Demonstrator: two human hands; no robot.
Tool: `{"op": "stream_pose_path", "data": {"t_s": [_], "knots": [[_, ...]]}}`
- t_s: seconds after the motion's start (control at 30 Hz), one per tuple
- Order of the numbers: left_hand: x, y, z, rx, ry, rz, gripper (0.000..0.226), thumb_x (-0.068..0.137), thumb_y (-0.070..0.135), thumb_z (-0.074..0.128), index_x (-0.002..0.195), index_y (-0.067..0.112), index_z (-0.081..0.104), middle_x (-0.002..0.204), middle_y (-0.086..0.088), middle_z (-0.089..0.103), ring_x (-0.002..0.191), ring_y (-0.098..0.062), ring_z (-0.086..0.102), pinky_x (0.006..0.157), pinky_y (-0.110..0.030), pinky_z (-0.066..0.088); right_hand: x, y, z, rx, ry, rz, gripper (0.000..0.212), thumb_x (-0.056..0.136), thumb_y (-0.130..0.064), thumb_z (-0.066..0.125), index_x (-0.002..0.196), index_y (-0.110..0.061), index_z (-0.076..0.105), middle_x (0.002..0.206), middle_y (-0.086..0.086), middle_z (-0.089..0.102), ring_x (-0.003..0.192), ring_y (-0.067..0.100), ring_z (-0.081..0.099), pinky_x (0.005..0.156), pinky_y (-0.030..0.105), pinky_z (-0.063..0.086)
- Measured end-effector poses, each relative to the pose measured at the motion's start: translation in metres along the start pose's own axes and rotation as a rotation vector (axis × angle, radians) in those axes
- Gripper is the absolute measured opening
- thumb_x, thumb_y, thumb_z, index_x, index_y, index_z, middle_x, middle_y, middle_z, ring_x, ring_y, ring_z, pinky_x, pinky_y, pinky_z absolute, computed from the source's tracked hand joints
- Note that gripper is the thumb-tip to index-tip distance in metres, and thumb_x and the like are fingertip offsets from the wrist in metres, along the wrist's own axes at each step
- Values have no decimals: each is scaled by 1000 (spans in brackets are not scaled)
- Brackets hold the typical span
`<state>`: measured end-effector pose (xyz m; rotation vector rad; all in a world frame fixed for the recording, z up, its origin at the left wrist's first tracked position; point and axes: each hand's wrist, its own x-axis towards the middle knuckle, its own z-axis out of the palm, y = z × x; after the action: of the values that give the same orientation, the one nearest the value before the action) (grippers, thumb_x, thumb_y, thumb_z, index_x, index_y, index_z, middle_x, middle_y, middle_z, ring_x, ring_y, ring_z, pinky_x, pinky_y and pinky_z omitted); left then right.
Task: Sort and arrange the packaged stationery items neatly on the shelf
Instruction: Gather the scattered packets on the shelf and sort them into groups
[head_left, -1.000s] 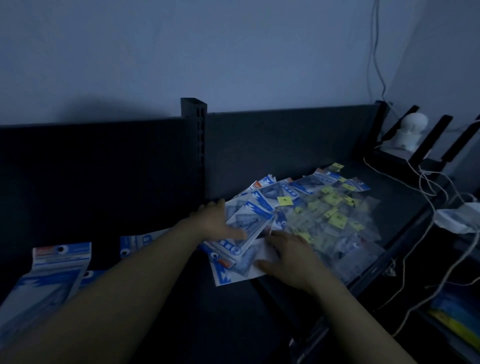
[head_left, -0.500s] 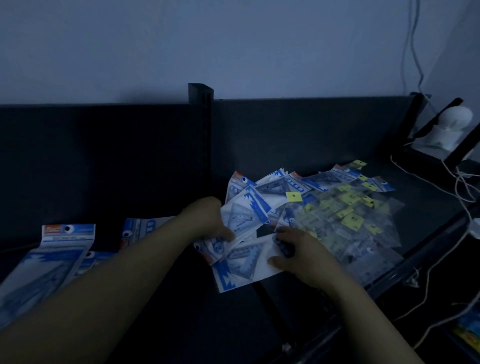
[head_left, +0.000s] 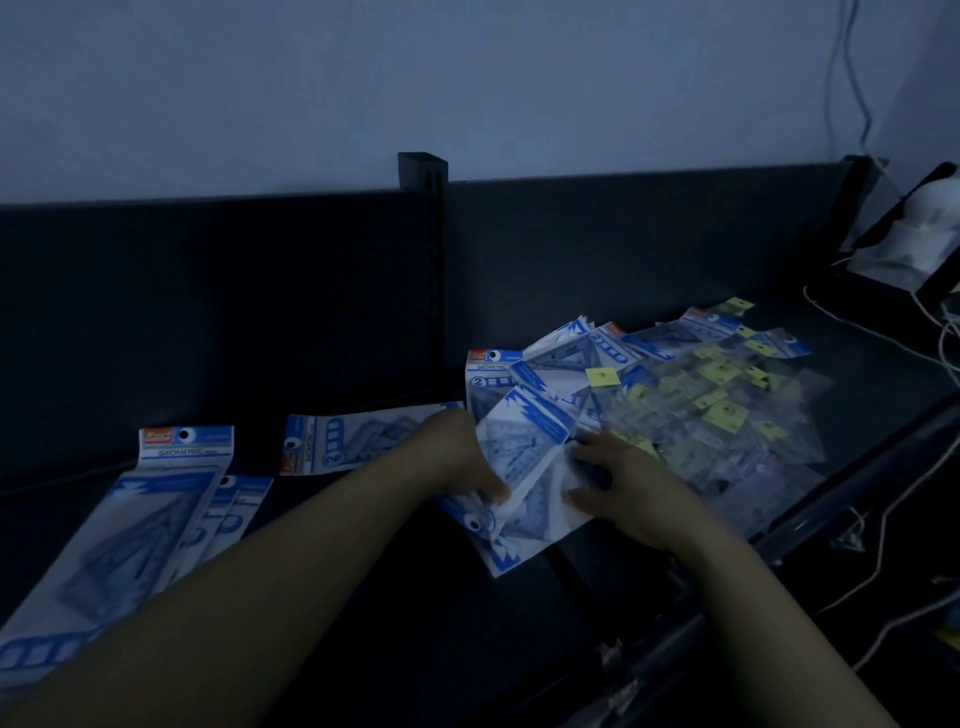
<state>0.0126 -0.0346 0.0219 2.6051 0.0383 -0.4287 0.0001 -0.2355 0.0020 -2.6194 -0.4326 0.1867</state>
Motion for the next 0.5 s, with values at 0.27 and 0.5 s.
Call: {"op": "stream_pose_path", "data": {"t_s": [0.27, 0.5], "knots": [[-3, -35, -35, 51, 62, -28, 50, 75, 32, 78, 116, 11, 59, 116, -6, 63, 97, -19, 61, 78, -26, 49, 2, -10, 4, -295, -86, 74, 69, 91, -48, 53, 150, -23, 26, 160, 4, 1, 147, 22, -3, 118, 34, 6], [-3, -42, -40, 53, 28, -39, 53, 81, 33, 74, 123, 7, 55, 122, -9, 60, 95, -19, 55, 75, -25, 42, 20, -37, 32, -356, -220, 65, 62, 99, -38, 34, 152, -31, 3, 159, 6, -18, 145, 24, -19, 116, 43, -9]]}}
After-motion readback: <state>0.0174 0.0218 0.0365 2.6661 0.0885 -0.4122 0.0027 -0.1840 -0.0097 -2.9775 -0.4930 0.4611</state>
